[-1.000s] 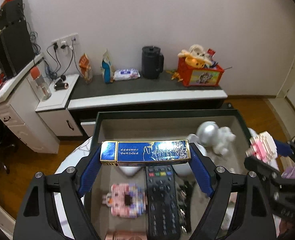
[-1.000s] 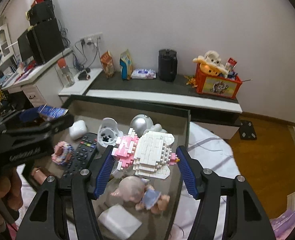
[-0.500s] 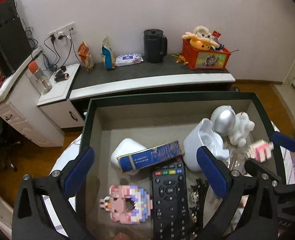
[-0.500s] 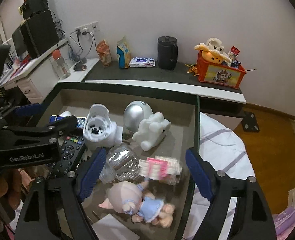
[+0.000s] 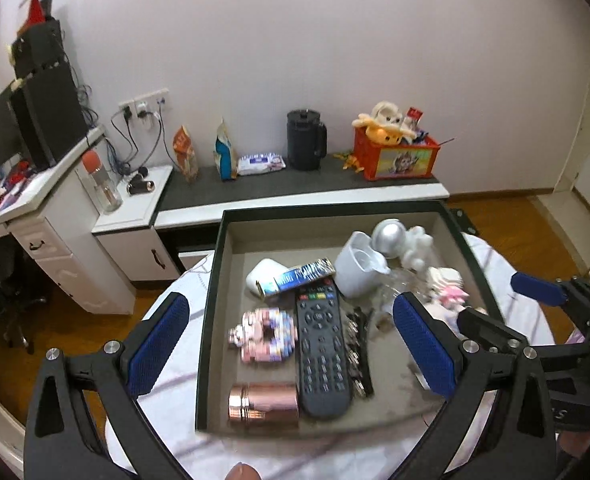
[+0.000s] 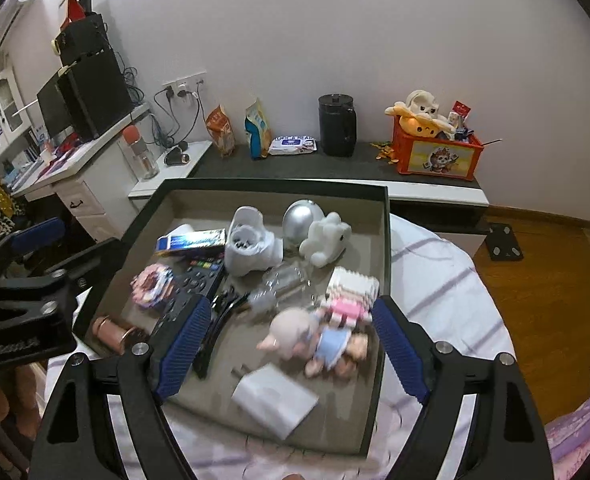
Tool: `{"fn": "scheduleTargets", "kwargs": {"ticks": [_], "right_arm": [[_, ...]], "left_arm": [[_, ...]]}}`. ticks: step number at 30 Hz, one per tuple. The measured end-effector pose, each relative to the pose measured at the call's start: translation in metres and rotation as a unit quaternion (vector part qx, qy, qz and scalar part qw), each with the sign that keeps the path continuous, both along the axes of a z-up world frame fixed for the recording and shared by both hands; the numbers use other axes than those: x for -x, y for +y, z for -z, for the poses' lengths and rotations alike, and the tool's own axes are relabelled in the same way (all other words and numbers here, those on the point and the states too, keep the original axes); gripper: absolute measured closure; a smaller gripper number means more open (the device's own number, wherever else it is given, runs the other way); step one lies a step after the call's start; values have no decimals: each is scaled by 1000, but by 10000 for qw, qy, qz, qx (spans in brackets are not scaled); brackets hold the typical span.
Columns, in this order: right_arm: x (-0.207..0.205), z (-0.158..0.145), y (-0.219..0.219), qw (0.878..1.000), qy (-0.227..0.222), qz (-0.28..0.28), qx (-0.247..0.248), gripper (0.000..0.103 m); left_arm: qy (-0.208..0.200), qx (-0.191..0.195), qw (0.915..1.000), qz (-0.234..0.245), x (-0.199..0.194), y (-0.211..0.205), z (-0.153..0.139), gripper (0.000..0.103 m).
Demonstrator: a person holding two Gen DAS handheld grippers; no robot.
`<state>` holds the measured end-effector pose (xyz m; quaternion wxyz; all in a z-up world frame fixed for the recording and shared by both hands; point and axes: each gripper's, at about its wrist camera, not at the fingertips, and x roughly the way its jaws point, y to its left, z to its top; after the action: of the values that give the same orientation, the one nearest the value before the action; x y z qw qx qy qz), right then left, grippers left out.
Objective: Organize rigid objects
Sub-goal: 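Withdraw both grippers from the box back over the bed cover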
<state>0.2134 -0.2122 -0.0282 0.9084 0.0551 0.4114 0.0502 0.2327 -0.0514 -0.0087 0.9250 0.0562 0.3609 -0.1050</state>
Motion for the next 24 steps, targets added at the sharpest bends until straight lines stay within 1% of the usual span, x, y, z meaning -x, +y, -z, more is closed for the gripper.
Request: {"fn": "scheduleTargets", "kwargs": {"ticks": [7,12,18,24], "right_arm": [[53,-15,6,9998,-113,64,-135,18],[96,-28,7,9991,-323,145,-227,18],[140,-38,10,9981,-499,225,-298,18],[179,-41,13,9975,-581,292,-273,18]], "left_arm": [[-256,224,9994,56,70,7,-20,0],[-410,362,9985,-20,117,17,-29,0],[-469,570,9969,-254,166,33,-26,0],[-470,479,9968,-434,203,42,-19,0]]}}
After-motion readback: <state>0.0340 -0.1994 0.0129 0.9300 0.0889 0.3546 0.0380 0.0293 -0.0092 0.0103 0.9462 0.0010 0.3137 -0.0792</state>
